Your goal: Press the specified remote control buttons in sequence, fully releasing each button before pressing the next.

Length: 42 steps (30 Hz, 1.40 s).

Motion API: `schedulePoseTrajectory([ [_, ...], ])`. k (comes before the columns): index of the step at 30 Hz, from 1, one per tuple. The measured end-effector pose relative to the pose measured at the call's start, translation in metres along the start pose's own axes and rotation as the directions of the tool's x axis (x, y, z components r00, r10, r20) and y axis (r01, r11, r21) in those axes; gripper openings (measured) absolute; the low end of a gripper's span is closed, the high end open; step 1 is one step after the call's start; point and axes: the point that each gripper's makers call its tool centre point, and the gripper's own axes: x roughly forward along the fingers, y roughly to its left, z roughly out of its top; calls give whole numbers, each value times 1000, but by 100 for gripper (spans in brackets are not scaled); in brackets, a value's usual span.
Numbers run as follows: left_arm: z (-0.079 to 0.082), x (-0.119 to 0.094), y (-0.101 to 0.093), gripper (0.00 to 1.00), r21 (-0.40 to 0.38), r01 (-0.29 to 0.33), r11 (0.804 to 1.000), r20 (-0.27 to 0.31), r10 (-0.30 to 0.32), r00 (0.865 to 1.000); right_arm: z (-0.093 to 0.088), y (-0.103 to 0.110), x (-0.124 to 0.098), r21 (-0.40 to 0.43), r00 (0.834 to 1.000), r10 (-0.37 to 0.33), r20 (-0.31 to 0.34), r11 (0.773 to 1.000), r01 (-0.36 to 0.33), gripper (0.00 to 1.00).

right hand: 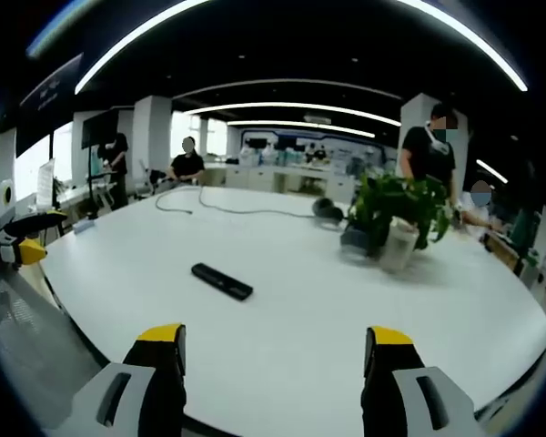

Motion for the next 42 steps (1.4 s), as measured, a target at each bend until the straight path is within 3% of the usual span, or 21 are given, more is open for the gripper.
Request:
schedulePoseTrajectory([
  [42,-7,1,-2,91,17,10,1000,-46,-9,999,5,2,0,-31,1000,10,23,999,-9,77],
])
